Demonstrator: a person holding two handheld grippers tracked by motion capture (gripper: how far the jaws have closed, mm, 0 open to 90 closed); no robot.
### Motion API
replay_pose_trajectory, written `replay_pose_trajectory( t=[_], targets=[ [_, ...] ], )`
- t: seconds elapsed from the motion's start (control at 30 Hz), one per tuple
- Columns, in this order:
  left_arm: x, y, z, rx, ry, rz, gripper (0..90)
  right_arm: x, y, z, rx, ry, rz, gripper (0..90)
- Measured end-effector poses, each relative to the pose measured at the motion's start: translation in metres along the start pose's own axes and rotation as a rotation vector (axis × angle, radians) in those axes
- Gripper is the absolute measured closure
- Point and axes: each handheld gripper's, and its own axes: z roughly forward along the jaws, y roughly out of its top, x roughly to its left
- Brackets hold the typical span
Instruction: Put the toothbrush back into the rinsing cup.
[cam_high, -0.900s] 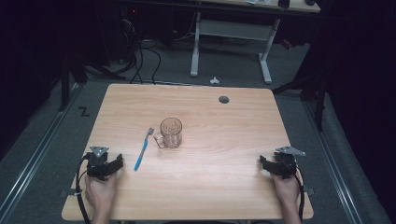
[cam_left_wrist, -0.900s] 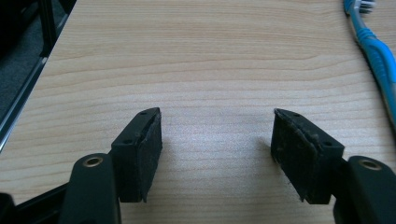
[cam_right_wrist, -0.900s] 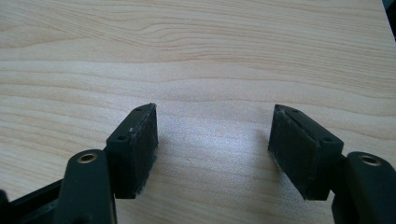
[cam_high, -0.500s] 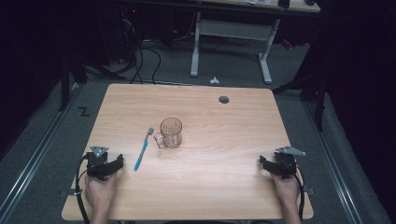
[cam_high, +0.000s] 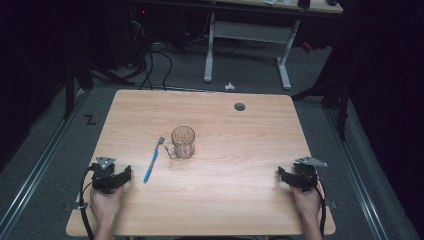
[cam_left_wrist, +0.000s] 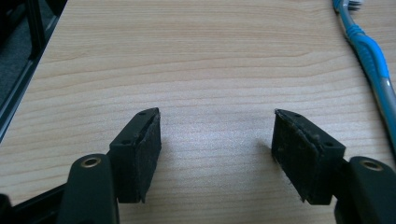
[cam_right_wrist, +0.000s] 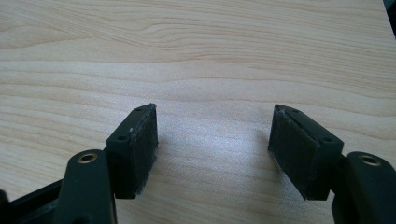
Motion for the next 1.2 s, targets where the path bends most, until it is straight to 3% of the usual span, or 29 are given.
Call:
replay_pose_trajectory(
  t=[0.77, 0.97, 1.2],
  targets=[
    [-0.001, 0.003, -0.01, 0.012, -0.022, 0.042, 35.5, 0.0, 0.0, 0.0, 0.0, -0.001, 0.001, 33.0],
    [-0.005, 0.002, -0.014, 0.033, -0.011, 0.079, 36.3, 0.0, 0.0, 0.0, 0.0, -0.001, 0.001, 32.9],
    [-0.008, 0.001, -0.022, 0.018, -0.018, 0.085, 36.7, 0.0, 0.0, 0.0, 0.0, -0.001, 0.001, 32.9]
  ],
)
